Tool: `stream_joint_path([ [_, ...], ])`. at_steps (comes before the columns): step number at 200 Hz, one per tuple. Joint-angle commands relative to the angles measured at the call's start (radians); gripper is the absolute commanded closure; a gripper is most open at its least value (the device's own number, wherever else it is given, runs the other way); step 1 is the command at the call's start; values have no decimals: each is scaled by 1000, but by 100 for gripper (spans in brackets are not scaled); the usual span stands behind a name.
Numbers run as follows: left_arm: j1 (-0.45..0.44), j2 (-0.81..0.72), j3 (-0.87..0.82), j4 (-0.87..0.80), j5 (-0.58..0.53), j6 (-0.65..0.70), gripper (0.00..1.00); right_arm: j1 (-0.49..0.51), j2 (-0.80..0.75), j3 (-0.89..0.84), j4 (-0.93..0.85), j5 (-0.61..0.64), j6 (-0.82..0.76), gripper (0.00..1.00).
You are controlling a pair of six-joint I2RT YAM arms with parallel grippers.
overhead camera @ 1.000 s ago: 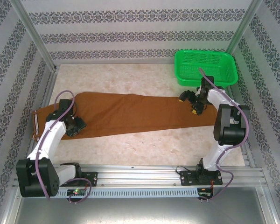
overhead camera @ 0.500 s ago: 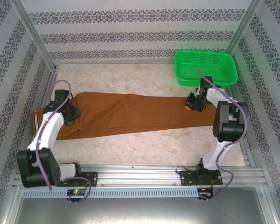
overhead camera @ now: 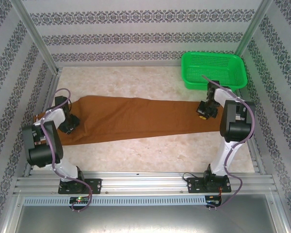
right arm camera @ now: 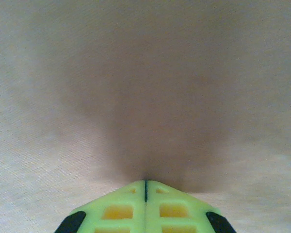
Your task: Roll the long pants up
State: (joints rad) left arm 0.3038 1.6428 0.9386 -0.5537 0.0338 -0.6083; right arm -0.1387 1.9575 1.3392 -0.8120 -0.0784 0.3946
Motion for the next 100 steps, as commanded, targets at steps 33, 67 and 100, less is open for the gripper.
stream_joint_path([
  [33,2,215,236,-14,12,99,65,-92,26,22,-105,193,-47,100],
  [67,3,319,350,-52,26,112,70,-101,-7,18,-105,265,-45,100],
  [100,1,293,319,-29,32,106,70,-138,-174,-58,-112,284,-48,55],
])
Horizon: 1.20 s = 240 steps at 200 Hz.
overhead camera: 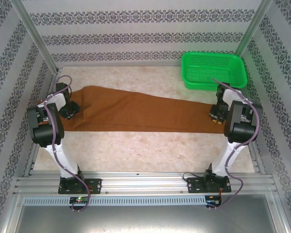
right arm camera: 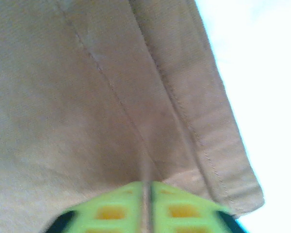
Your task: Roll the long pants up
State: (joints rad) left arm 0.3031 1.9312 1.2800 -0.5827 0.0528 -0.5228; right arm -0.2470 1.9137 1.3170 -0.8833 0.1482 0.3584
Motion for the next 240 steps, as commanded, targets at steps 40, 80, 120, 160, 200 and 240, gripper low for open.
stream_joint_path([
  [40,2,2,-45,21,16,17,70,-39,-214,-89,-79,60,-8,35],
  [80,2,29,-41,35,34,23,70,-42,-165,-137,-67,37,4,35],
  [120,2,40,-41,49,52,21,70,-44,-150,-144,-54,39,11,38],
  [160,2,30,-46,51,51,23,70,-44,-94,-136,-33,11,15,38],
  [200,2,24,-51,60,61,24,71,-35,-40,-116,-7,-20,28,43],
  [240,2,23,-52,57,55,27,71,-35,-19,-114,13,-18,30,67],
])
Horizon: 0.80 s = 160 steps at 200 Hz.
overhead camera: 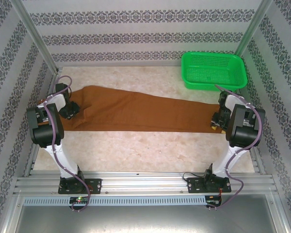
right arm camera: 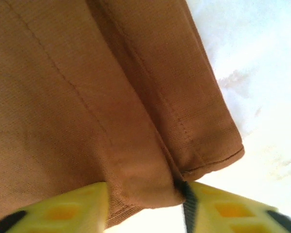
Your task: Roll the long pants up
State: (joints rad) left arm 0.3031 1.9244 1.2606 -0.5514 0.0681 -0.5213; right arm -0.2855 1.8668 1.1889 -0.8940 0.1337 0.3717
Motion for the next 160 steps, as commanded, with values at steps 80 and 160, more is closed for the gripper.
stream_joint_path([
  [80,48,17,-70,31,50,-1,76,-79,-8,110,-41,163,-13,100],
  [160,61,-9,-49,-15,-4,0,76,-180,45,140,-14,170,-14,100],
])
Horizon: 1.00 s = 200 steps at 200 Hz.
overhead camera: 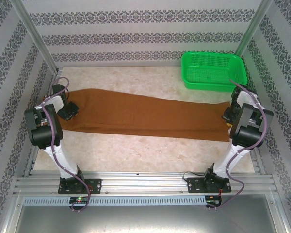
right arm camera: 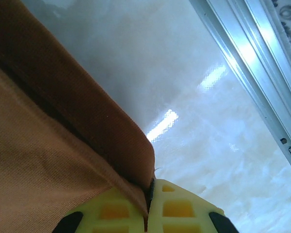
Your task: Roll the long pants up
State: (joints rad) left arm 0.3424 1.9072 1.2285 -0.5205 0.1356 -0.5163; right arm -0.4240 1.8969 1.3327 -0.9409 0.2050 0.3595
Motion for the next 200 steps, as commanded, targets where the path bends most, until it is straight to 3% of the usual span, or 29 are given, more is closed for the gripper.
stream_joint_path([
  [1,21,7,-16,-47,-72,-5,76,-41,14,-6,35,94,-2,100],
  [4,23,1,-14,-50,-72,-5,75,-41,11,-11,37,84,-1,95],
  [13,19,-22,-7,-52,-64,-5,72,-39,-8,-32,58,27,12,66],
  [30,2,-77,17,-62,-61,-8,65,-38,-58,-83,99,-38,33,29],
  [80,-78,-157,151,-152,-63,11,62,-35,-187,-199,131,-126,43,25],
  [123,-167,-147,172,-151,-47,17,62,-15,-131,-208,154,-133,56,25],
  [145,-172,-134,161,-154,-51,21,63,-11,-98,-198,162,-123,61,26],
  [165,-171,-144,150,-158,-72,36,63,-7,-81,-191,162,-112,59,33],
  [177,-171,-152,149,-164,-79,44,63,-7,-86,-193,172,-98,62,51],
  [187,-170,-155,147,-169,-73,53,63,-6,-91,-194,179,-93,65,87],
  [194,-170,-158,146,-175,-70,58,64,-6,-94,-191,178,-87,68,99],
  [200,-170,-162,142,-177,-67,61,64,-5,-97,-187,176,-88,70,100],
])
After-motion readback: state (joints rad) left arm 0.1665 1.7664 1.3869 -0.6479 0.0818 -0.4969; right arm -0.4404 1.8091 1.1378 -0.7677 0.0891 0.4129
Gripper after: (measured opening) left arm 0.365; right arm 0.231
